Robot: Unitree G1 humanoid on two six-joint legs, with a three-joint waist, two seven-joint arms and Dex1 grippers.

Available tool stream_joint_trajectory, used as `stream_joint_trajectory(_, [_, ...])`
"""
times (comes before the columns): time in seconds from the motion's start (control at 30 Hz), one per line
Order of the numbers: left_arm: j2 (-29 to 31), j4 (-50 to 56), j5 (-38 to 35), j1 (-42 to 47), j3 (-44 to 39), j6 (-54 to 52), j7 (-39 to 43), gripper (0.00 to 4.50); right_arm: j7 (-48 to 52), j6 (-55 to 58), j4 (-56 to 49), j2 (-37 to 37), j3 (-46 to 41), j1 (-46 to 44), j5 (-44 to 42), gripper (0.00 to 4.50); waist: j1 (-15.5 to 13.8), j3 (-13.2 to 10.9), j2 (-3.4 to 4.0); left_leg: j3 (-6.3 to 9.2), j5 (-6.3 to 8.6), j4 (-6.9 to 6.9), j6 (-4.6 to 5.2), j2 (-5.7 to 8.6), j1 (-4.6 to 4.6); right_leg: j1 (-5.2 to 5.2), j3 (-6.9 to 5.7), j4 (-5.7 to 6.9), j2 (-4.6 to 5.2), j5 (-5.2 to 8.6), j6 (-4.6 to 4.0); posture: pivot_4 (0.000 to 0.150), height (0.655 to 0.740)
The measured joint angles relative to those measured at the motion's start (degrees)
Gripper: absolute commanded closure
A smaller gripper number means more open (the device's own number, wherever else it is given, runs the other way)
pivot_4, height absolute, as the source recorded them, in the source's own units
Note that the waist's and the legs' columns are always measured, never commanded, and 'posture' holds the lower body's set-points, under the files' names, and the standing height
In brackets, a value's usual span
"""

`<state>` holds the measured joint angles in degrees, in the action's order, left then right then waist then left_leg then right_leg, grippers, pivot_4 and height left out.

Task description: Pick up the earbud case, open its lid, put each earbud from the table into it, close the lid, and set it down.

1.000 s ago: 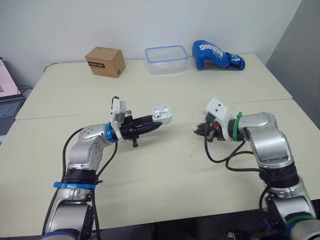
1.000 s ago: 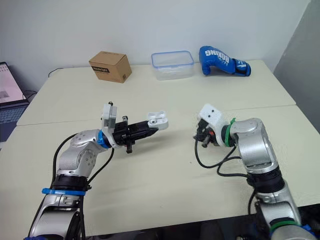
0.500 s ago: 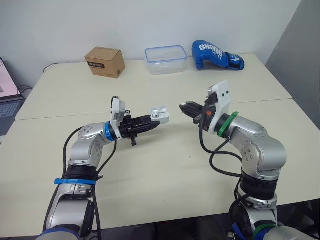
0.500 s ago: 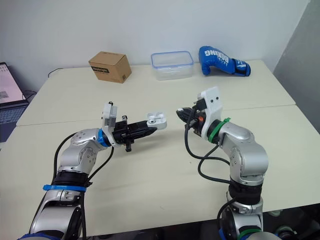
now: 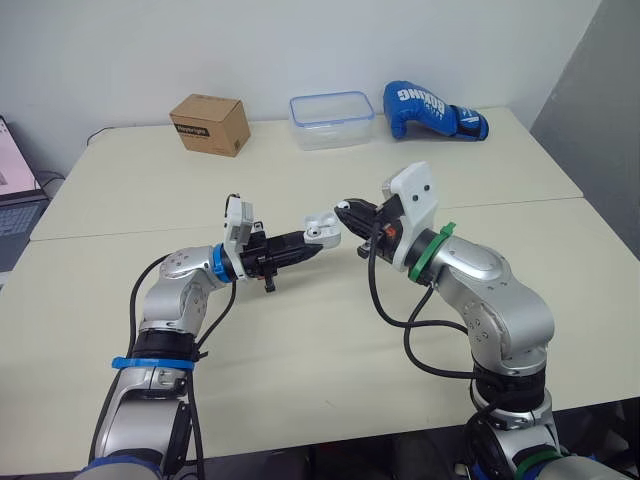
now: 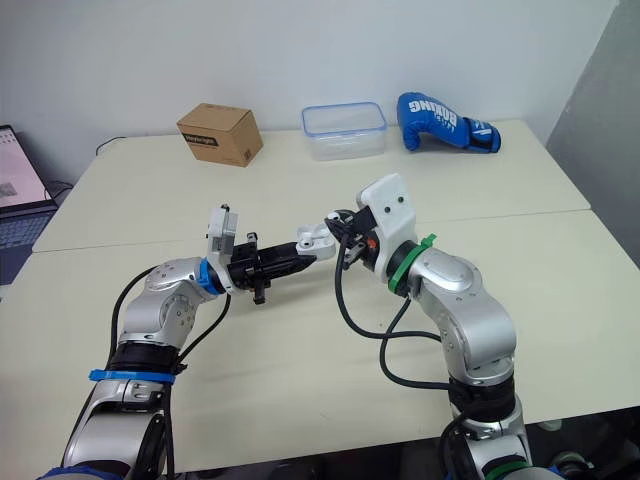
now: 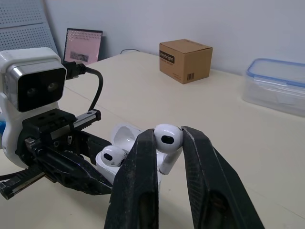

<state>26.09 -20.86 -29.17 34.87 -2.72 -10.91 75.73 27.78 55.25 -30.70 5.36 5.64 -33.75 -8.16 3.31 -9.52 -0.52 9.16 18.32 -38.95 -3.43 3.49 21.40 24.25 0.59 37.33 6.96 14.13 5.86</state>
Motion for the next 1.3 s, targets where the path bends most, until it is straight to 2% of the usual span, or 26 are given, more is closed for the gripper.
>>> stream_joint_trajectory(0.9, [-0.9,-0.1,0.1,1.8,0.1,-1.3,1.0,3.74,-5.3,-1.5,0.2,2.6,4.5,0.7,-2.6,4.12,0.0,0.0,0.00,0.00,0.00,0.00,0.00,0.00,0.00,-0.01,0.00,-0.01,-0.02,0.00,0.00,0.150,0.7307])
stream_joint_trajectory(1.2, [-0.8,0.0,0.2,1.8,0.1,-1.3,1.2,3.74,-5.3,-3.5,1.0,4.4,5.2,0.7,-3.2,0.91,0.0,0.0,0.00,-0.01,0.00,0.00,0.00,-0.01,0.00,-0.02,-0.01,-0.03,-0.02,0.00,0.00,0.150,0.7307])
stream_joint_trajectory(1.3, [-0.8,0.0,0.2,1.8,0.1,-1.3,1.2,3.74,-5.3,-4.3,1.3,4.8,5.2,0.7,-3.4,0.03,0.0,0.0,0.00,-0.01,0.00,0.00,0.00,-0.01,0.00,-0.01,-0.01,-0.02,-0.02,0.00,0.00,0.150,0.7307])
